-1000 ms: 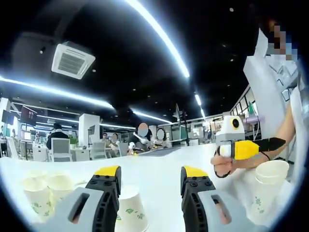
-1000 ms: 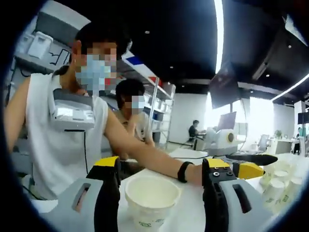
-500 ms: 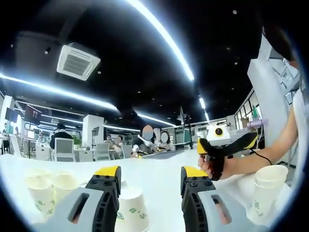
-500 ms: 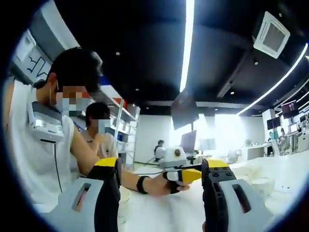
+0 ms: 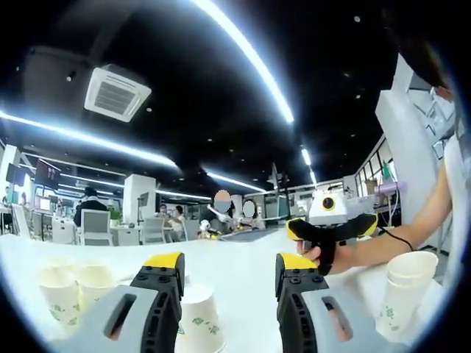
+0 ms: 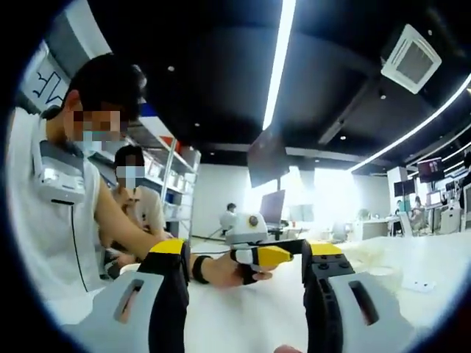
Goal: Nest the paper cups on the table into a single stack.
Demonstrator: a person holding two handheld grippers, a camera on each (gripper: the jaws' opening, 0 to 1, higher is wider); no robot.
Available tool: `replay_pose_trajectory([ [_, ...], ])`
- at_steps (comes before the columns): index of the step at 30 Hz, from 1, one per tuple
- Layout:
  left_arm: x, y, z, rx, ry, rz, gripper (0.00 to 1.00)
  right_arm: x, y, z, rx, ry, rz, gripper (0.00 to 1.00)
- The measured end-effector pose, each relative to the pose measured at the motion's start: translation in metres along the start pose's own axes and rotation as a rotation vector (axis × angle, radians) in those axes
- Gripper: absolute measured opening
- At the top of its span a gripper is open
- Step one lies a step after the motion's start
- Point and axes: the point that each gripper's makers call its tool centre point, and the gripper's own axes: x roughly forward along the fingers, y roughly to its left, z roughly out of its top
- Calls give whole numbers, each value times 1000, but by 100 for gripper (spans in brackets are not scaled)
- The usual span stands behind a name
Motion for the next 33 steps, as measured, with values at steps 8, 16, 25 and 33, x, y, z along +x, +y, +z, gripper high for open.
replay_pose_trajectory([
  [8,-1,-4,1,-2,0,5,53,0,-8,-10,1,48,-38,61],
  [16,-3,2,2,2,-1,13,53,-2,-14,-14,-13,78,-81,60],
  [25,-2,-9,4,4,-3,15,53,-3,-21,-23,-37,126,-99,59],
  [33,7,3,0,10,4,-9,53,-4,-25,-22,-44,124,-113,60],
])
